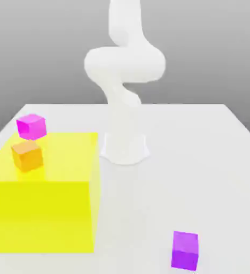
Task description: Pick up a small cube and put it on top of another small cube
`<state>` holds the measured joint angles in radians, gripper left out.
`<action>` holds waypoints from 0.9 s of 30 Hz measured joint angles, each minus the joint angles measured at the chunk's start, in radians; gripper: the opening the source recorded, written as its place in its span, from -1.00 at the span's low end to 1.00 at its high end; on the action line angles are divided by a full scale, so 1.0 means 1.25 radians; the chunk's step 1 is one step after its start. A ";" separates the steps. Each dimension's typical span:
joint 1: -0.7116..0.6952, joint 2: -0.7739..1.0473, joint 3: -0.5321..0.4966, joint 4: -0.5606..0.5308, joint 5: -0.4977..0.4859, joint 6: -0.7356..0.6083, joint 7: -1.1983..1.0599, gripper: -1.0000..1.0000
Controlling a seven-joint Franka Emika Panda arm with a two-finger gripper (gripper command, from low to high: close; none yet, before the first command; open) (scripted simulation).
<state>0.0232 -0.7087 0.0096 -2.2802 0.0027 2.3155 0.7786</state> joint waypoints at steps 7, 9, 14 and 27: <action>0.048 0.208 0.029 0.045 0.003 0.036 -0.047 0.00; 0.060 0.266 0.039 0.058 0.003 0.045 -0.058 0.00; 0.087 0.410 0.068 0.089 -0.006 0.070 -0.083 0.00; 0.184 0.791 0.121 0.171 -0.075 0.132 -0.115 0.00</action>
<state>0.2530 0.2797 0.1603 -2.0663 -0.0912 2.4811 0.6344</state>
